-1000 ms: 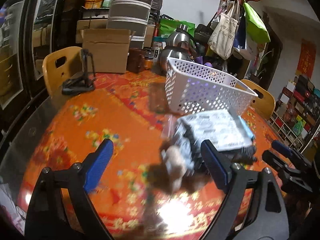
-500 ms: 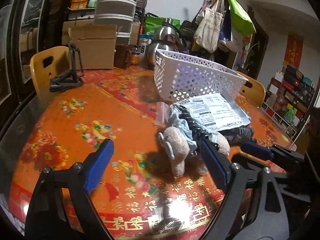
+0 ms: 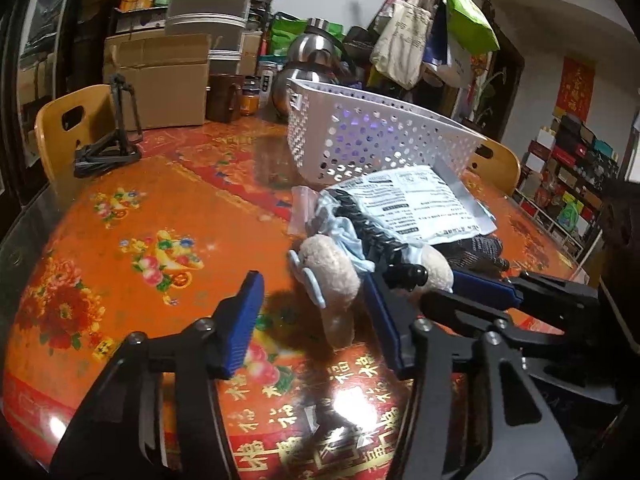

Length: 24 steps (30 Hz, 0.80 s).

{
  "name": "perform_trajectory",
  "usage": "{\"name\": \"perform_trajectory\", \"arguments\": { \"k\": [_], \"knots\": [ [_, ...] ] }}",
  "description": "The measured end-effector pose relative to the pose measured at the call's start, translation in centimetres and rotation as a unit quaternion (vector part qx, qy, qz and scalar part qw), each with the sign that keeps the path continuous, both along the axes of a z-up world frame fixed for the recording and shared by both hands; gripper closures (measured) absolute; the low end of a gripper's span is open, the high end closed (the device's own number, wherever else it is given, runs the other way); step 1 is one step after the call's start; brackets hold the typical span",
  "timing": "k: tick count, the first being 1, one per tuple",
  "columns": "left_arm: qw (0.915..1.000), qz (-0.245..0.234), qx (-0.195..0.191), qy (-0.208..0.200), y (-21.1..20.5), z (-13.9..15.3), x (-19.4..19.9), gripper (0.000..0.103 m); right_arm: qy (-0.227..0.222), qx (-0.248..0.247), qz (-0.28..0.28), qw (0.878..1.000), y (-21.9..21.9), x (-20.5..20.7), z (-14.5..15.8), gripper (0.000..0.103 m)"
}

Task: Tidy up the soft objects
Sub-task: 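Grasp the white plush toy with both tools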

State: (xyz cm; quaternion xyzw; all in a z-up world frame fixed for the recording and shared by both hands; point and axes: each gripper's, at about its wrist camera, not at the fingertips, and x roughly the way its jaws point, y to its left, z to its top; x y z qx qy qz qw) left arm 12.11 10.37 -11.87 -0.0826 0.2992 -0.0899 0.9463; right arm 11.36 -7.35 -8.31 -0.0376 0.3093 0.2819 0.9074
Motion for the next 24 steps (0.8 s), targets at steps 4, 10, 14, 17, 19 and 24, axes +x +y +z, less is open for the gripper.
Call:
{"name": "perform_trajectory", "arguments": {
  "k": [4, 10, 14, 17, 19, 24],
  "knots": [
    [0.9999, -0.015, 0.003, 0.001, -0.9, 0.1, 0.4, 0.074, 0.003, 0.000, 0.000, 1.000, -0.1, 0.5, -0.1, 0.086],
    [0.9998, -0.016, 0.010, -0.005, -1.7, 0.3, -0.2, 0.079, -0.007, -0.005, 0.002, 1.000, -0.2, 0.0, 0.2, 0.090],
    [0.9995, -0.017, 0.020, -0.017, -1.9, 0.8, -1.4, 0.080, -0.025, 0.000, 0.010, 1.000, -0.7, -0.8, 1.0, 0.092],
    [0.9993, -0.021, 0.015, -0.027, -1.7, 1.8, -2.2, 0.081, -0.037, 0.005, 0.016, 0.999, -1.2, -1.3, 1.9, 0.092],
    [0.9990, -0.020, 0.017, -0.038, -1.6, 2.6, -2.8, 0.081, -0.042, 0.010, 0.019, 0.999, -1.5, -1.6, 2.5, 0.092],
    [0.9979, -0.022, 0.025, -0.056, -2.1, 4.6, -4.1, 0.083, -0.052, 0.011, 0.030, 0.998, -2.0, -2.2, 3.7, 0.093]
  ]
}}
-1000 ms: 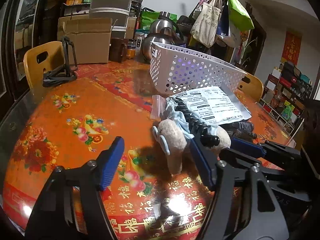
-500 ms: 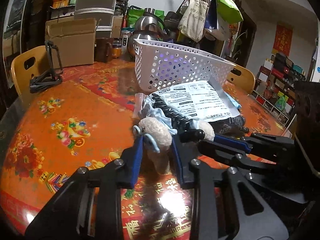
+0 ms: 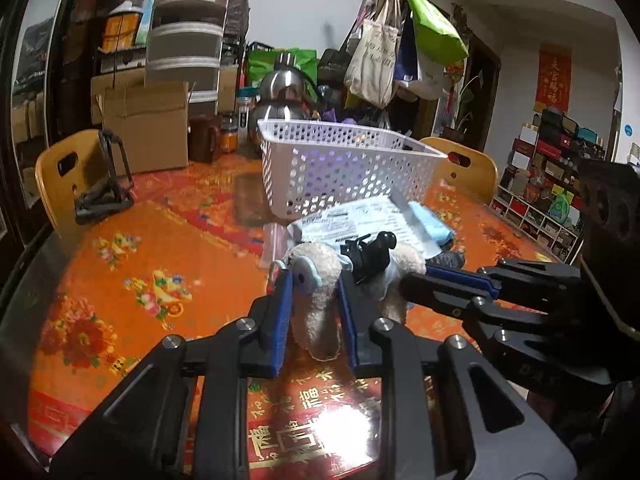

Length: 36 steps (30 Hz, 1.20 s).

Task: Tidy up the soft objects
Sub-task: 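Grasp the white plush toy with both tools, then carry the plush toy into the white basket and open both tools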

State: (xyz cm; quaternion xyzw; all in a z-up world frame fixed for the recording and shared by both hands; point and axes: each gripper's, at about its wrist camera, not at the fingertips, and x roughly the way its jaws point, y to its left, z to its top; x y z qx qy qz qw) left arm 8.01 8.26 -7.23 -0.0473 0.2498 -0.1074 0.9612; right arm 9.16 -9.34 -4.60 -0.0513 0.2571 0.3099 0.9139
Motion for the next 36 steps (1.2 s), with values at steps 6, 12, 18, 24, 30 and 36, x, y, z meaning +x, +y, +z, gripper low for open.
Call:
{"name": "perform_trajectory", "arguments": {
  "k": [6, 12, 18, 24, 30, 36],
  "knots": [
    [0.9999, -0.009, 0.007, -0.010, -1.3, 1.6, -0.5, 0.086, -0.012, 0.002, -0.001, 1.000, -1.2, -0.4, 1.3, 0.093],
    [0.9996, -0.017, 0.021, -0.007, -3.1, 2.4, 0.3, 0.090, -0.014, 0.004, -0.006, 1.000, -2.6, 0.4, 2.0, 0.093],
    [0.9996, -0.015, 0.021, -0.006, -4.2, 3.6, 1.6, 0.091, -0.018, 0.005, -0.005, 1.000, -3.5, 1.3, 2.8, 0.094],
    [0.9995, -0.023, 0.022, -0.005, -5.3, 5.5, 3.7, 0.092, -0.025, 0.008, -0.002, 1.000, -4.9, 3.0, 4.7, 0.094],
    [0.9994, -0.028, 0.020, -0.008, -6.4, 7.4, 5.7, 0.092, -0.027, 0.013, 0.002, 1.000, -6.2, 4.6, 6.6, 0.095],
    [0.9992, -0.035, 0.011, -0.014, -6.8, 10.3, 8.5, 0.092, -0.040, 0.008, -0.002, 0.999, -7.0, 6.6, 8.9, 0.096]
  ]
}}
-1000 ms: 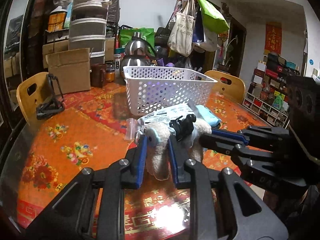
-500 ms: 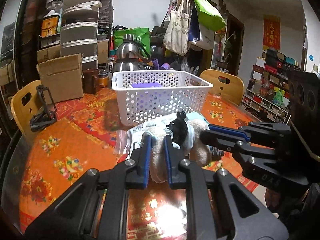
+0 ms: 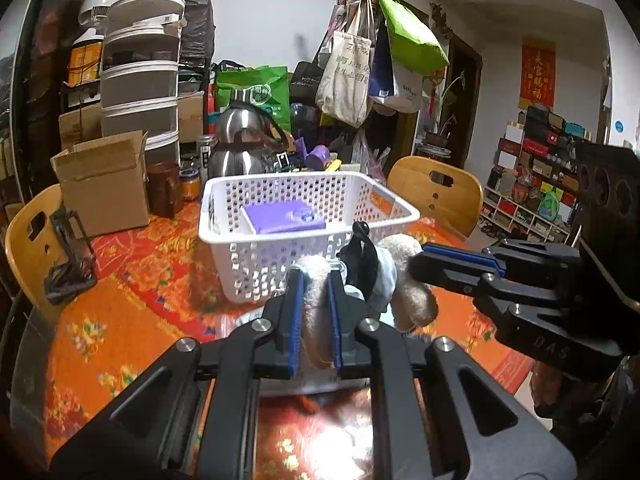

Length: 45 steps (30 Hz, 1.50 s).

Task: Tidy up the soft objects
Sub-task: 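Carry the plush toy into the white basket and open both tools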

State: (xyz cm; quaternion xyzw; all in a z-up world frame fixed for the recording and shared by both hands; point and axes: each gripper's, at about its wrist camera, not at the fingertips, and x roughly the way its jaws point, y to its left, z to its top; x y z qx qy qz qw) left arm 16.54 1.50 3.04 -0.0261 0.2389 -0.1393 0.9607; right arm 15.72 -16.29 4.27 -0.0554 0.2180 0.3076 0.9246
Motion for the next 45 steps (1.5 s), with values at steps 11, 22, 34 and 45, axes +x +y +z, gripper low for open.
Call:
{"name": "perform_trajectory", "arguments": {
  "k": [11, 22, 34, 45],
  "knots": [
    [0.9998, -0.004, -0.017, -0.012, -0.7, 8.7, 10.0, 0.092, -0.031, -0.014, -0.037, 0.999, -0.9, 7.8, 7.5, 0.096],
    [0.9963, -0.001, -0.033, 0.080, -5.1, 7.2, 24.3, 0.097, 0.017, -0.044, -0.108, 0.993, -4.0, 18.3, 6.9, 0.103],
    [0.9920, 0.048, -0.012, 0.116, -3.9, 1.7, 27.3, 0.029, 0.081, -0.035, -0.122, 0.989, -6.5, 21.1, 1.8, 0.095],
    [0.9896, 0.053, -0.019, 0.132, -1.0, -0.7, 25.7, 0.028, 0.092, -0.022, -0.128, 0.987, -6.1, 21.2, -0.3, 0.051]
  ]
}}
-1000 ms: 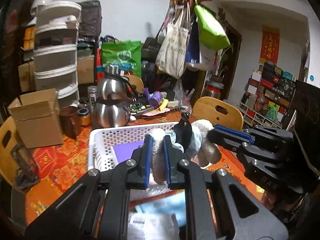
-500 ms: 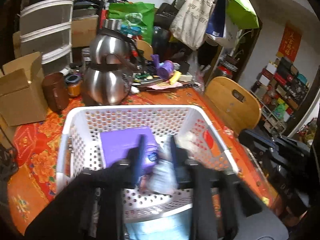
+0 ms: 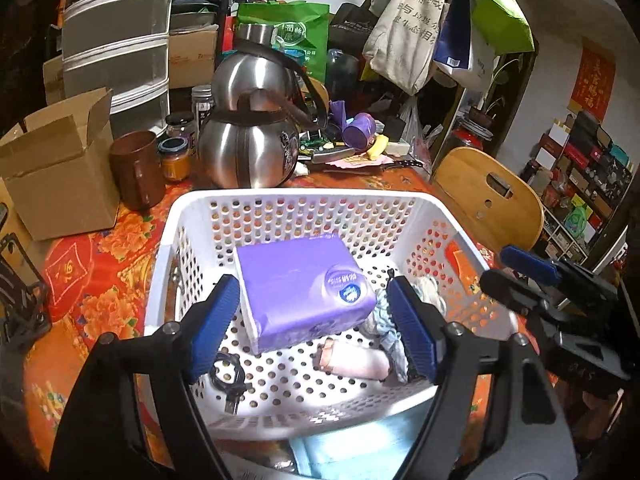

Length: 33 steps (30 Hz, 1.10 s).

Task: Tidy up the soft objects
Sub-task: 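Carry the plush toy into the white basket and open both tools, then move both tools back to the white printed paper packet on the table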

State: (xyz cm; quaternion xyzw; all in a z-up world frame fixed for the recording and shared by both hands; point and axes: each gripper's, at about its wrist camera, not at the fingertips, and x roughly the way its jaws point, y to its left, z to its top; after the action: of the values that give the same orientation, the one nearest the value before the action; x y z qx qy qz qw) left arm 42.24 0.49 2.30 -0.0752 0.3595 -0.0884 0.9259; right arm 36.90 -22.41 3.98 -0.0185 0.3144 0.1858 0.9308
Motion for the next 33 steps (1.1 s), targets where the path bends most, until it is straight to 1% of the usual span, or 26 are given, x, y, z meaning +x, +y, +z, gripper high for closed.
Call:
{"name": "perform_trajectory", "arguments": {
  "k": [2, 4, 5, 6, 7, 8, 9, 11, 13, 15, 17, 21, 24, 28, 31, 33],
  "knots": [
    [0.9999, 0.005, 0.008, -0.005, 0.5, 0.0, -1.2, 0.028, -0.003, 0.009, -0.010, 1.000, -0.4, -0.5, -0.1, 0.051],
    [0.9999, -0.001, 0.005, -0.008, 1.0, 0.0, -3.0, 0.028, -0.008, 0.007, -0.028, 1.000, -0.7, -1.7, -0.4, 0.045],
    [0.9999, 0.000, 0.008, -0.015, 1.5, 0.0, -4.7, 0.027, -0.012, 0.007, -0.036, 0.999, -0.8, -2.5, -0.6, 0.041],
    [0.9997, 0.008, 0.010, -0.019, 2.1, -0.2, -6.2, 0.025, -0.018, 0.009, -0.038, 0.999, -0.9, -3.6, -0.9, 0.038],
    [0.9996, 0.012, 0.008, -0.022, 2.7, -0.3, -7.4, 0.023, -0.027, 0.004, -0.040, 0.999, -0.8, -5.1, -1.3, 0.036],
    [0.9995, 0.016, 0.006, -0.026, 3.4, -0.7, -8.9, 0.020, -0.032, -0.003, -0.045, 0.998, -0.8, -6.3, -1.8, 0.032],
    [0.9994, 0.022, 0.004, -0.028, 4.1, -1.2, -10.6, 0.019, -0.035, -0.009, -0.050, 0.998, -0.6, -7.5, -2.3, 0.029],
    [0.9988, 0.037, 0.006, -0.032, 5.5, -2.5, -14.0, 0.018, -0.033, -0.012, -0.050, 0.998, -0.3, -10.3, -3.9, 0.025],
    [0.9984, 0.046, 0.010, -0.032, 6.3, -4.0, -16.6, 0.018, -0.016, -0.009, -0.044, 0.999, 0.1, -12.9, -5.9, 0.025],
    [0.9980, 0.054, 0.011, -0.029, 7.1, -5.7, -18.9, 0.017, -0.012, -0.001, -0.039, 0.999, 0.2, -14.9, -7.3, 0.025],
    [0.9983, 0.056, 0.005, -0.016, 7.7, -7.7, -20.6, 0.017, -0.005, 0.003, -0.039, 0.999, 0.2, -16.6, -8.6, 0.025],
    [0.9988, 0.048, -0.003, 0.008, 7.9, -11.0, -22.3, 0.017, 0.007, 0.052, -0.038, 0.998, -0.5, -19.6, -10.0, 0.025],
    [0.9989, 0.043, 0.001, 0.018, 7.7, -12.6, -22.2, 0.017, 0.017, 0.050, -0.021, 0.998, 0.8, -21.0, -10.6, 0.025],
    [0.9991, 0.036, 0.015, 0.019, 7.5, -13.0, -21.8, 0.017, 0.015, 0.037, 0.005, 0.999, 3.3, -22.2, -11.0, 0.025],
    [0.9992, 0.031, 0.019, 0.019, 7.2, -13.2, -21.2, 0.017, 0.018, 0.045, 0.016, 0.999, 4.4, -22.3, -11.1, 0.025],
    [0.9992, 0.031, 0.016, 0.020, 7.2, -13.4, -21.1, 0.017, 0.021, 0.048, 0.024, 0.998, 5.3, -22.2, -11.3, 0.032]
  ]
}}
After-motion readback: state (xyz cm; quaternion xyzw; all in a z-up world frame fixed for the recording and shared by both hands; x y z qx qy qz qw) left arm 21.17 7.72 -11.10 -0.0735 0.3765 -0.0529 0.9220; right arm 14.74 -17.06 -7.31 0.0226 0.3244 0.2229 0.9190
